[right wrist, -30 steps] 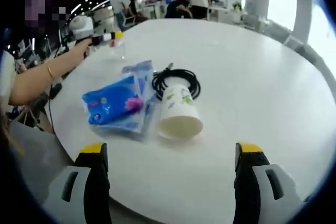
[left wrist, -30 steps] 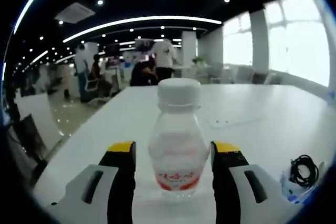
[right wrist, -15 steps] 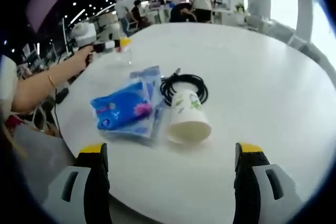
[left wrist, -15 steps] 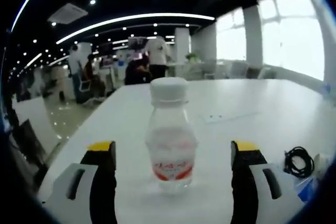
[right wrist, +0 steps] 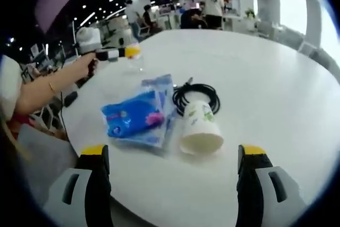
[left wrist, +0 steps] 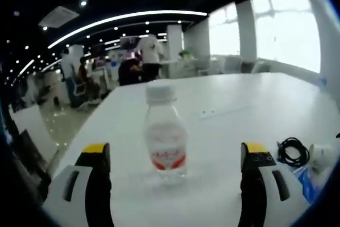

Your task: Arrange the tabletop items into an orderly group along one side of the table until the central work area is clear of visible clutter.

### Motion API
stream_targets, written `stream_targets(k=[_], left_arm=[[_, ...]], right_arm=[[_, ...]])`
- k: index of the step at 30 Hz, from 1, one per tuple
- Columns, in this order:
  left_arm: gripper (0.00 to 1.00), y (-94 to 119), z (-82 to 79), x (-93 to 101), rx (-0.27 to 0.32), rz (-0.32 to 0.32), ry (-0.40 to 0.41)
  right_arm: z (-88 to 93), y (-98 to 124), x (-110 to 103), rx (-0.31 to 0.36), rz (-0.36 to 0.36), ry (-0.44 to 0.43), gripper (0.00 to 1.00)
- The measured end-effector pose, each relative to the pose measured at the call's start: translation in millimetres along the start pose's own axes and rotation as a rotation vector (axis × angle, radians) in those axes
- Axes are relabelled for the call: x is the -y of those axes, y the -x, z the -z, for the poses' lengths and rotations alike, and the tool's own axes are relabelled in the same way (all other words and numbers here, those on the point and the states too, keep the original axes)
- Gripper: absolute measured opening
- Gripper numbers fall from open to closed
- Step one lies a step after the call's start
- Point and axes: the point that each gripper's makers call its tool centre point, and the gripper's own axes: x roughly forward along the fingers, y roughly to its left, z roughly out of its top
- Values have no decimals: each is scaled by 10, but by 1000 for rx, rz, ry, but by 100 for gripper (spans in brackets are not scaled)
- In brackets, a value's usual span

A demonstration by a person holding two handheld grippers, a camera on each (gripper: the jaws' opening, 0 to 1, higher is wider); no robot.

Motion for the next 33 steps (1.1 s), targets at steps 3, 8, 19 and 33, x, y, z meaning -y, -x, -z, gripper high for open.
stream_targets(k=[3, 8, 19, 33], left_arm=[[99, 53, -14, 57, 9, 34, 0], [99, 151, -29, 175, 11, 80, -12], [99, 454, -84, 371, 23, 120, -38], [99, 722, -28, 641, 8, 206, -80]], right_arm=[[-78, 3, -73, 34, -46, -41, 99], [-144, 11, -92, 51, -72, -59, 99], [-151, -76, 106, 27, -31, -56, 99], [-87, -228, 313, -16, 12, -61, 98]])
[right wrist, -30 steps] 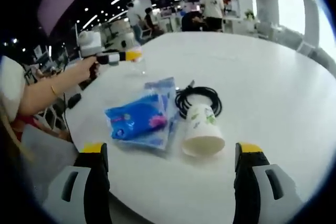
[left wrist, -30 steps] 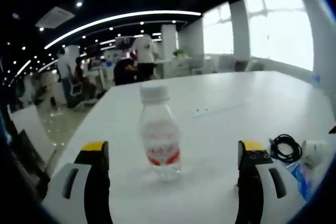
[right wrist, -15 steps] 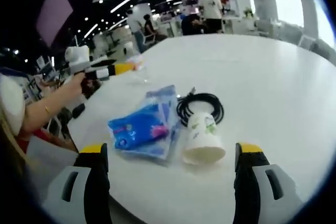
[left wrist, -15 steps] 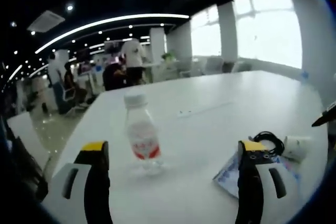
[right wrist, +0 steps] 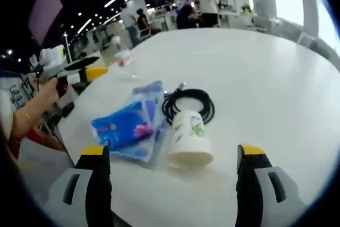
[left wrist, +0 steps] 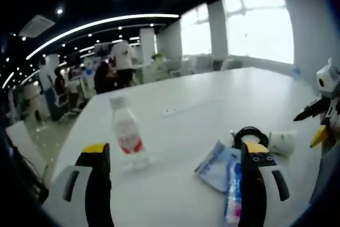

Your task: Arrange the tabletop items into an orderly group along one side of the table until the central work area is clear of visible clutter.

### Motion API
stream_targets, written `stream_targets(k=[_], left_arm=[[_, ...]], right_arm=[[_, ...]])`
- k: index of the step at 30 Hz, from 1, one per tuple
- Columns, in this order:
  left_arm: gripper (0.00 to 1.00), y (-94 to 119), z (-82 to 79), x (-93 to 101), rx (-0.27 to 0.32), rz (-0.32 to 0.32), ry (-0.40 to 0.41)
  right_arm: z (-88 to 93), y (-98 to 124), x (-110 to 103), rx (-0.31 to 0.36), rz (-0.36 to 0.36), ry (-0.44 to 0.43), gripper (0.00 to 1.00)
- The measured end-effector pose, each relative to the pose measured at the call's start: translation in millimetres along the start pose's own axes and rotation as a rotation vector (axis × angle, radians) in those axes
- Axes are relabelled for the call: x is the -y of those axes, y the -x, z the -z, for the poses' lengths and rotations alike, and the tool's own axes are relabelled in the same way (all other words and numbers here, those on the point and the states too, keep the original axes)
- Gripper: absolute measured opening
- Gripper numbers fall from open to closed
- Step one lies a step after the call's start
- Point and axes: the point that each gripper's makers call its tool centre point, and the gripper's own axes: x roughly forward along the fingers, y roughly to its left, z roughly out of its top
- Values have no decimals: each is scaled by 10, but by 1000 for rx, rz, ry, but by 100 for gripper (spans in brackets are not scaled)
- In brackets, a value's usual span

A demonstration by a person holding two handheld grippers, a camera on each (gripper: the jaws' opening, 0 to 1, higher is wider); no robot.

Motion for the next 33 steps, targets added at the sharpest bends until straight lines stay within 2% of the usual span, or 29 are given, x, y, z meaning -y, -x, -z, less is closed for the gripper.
stream_targets(k=[6, 11, 15, 18, 33], left_arm=[[99, 57, 32, 132, -10, 39, 0], [99, 154, -26, 236, -6, 67, -15], [99, 225, -60, 327, 7, 85, -56], [99, 258, -66, 368, 8, 104, -39], [99, 411, 144, 525, -71, 135, -5]], right_arm=[[30, -114, -18, -13, -37, -15, 94], [45, -205, 31, -2, -2, -6, 92], [123, -279, 68, -24, 7, -16, 90], [161, -316, 88, -33, 10, -17, 89], [254, -401, 106, -61, 28, -68, 76]])
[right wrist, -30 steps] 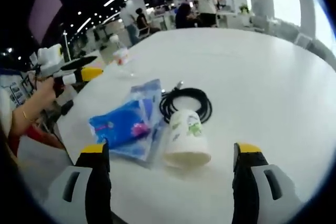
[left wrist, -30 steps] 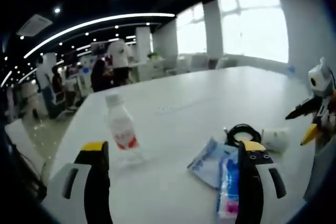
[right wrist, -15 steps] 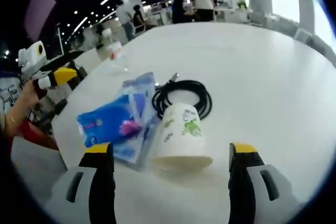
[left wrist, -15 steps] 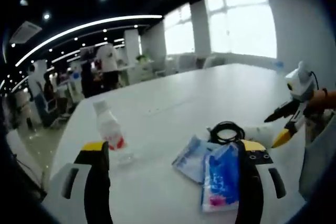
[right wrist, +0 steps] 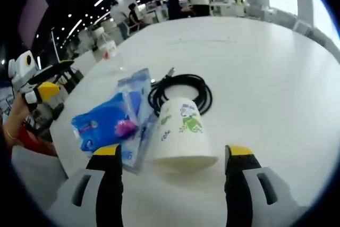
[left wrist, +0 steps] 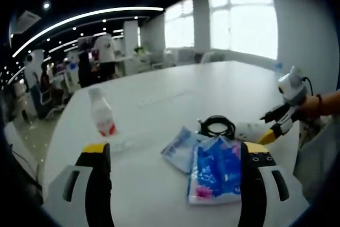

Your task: Arrange the tabletop items into an orderly group along one side of the table until the central work area is clear of visible clutter.

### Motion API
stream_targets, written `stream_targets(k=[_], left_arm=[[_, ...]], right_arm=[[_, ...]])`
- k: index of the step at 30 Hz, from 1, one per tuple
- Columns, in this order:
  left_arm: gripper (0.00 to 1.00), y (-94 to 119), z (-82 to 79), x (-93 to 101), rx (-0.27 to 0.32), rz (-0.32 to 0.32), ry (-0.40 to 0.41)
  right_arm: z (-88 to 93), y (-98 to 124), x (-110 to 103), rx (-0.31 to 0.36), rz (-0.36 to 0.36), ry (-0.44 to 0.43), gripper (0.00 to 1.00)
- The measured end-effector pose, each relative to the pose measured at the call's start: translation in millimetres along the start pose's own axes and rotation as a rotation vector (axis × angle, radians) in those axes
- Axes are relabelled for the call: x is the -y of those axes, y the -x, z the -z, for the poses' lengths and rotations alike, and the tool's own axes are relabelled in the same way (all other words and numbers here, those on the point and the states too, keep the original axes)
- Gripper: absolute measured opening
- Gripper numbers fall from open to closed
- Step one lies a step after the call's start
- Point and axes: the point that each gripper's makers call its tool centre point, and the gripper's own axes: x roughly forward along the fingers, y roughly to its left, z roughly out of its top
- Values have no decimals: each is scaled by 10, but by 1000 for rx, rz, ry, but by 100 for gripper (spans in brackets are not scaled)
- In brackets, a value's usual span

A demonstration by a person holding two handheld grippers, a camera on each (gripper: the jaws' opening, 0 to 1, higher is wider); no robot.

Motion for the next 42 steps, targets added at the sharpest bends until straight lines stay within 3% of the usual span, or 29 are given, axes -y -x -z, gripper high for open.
stream_targets(k=[2, 3, 6, 12, 22, 30, 42], left_arm=[[99, 7, 29, -1, -10, -2, -3], [99, 8, 49, 5, -17, 1, 1], [99, 15, 101, 22, -40, 9, 10], [99, 34, 135, 77, -47, 29, 6], [99, 41, 154, 135, -58, 49, 1], [99, 49, 178, 133, -66, 61, 17], [99, 55, 227, 207, -85, 100, 6]], right_arm=[[23, -14, -1, -10, 3, 1, 73], [-23, -13, 69, 29, 54, -46, 72], [18, -17, 54, 6, 30, -50, 65], [57, -22, 108, 10, 52, -66, 54], [27, 6, 123, 28, 41, -74, 51], [-114, 116, 196, 90, 74, -88, 48], [-273, 251, 94, 137, 54, -114, 44]])
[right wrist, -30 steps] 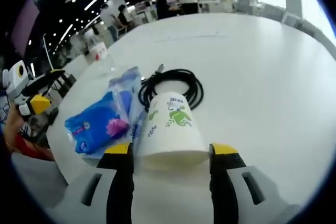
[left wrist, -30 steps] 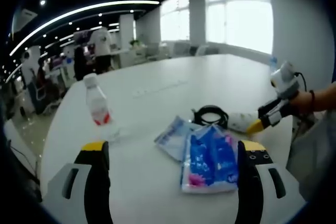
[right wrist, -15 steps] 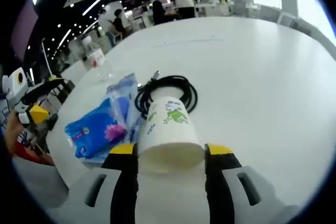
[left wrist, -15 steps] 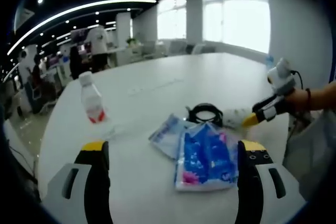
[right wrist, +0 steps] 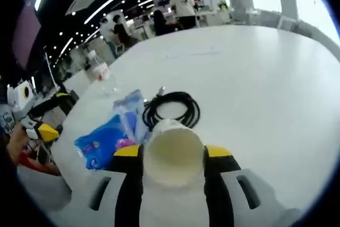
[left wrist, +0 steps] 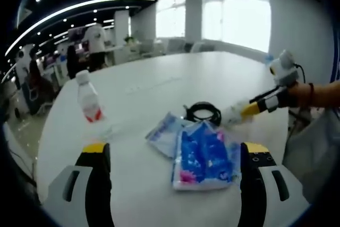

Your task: Arrange the tabletop items into an orderly group along one side of the table until the central work area is clear of visible clutter.

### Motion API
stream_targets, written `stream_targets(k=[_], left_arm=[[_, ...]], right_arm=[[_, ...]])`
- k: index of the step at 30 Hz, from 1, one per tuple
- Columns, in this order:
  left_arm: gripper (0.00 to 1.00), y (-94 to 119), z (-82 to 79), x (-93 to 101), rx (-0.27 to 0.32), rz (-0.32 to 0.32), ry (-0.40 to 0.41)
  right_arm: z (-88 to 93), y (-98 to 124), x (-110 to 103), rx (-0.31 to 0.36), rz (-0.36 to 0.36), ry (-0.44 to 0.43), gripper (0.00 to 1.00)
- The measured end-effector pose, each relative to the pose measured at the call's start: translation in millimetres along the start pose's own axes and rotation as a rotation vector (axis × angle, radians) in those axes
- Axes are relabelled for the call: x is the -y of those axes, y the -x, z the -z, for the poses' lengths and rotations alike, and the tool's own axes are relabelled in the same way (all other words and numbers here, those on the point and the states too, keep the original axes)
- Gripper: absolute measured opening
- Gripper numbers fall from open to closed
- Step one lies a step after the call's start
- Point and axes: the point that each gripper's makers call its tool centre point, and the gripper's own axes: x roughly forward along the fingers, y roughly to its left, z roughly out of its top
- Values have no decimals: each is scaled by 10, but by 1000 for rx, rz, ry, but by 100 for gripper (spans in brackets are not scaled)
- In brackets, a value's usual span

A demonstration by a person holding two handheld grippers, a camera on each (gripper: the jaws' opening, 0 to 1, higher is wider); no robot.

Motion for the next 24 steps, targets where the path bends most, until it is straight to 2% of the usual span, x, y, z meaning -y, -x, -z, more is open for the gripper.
stream_targets(k=[11, 21, 24], left_arm=[[98, -16, 28, 190, -20, 61, -32], [95, -58, 30, 517, -20, 172, -91], [95, -64, 33, 584, -23, 193, -102]], right_arm=[[-107, 78, -305, 31, -82, -28, 41], [-179, 180, -775, 62, -190, -55, 40], [-162, 192, -938, 51, -228, -67, 40]])
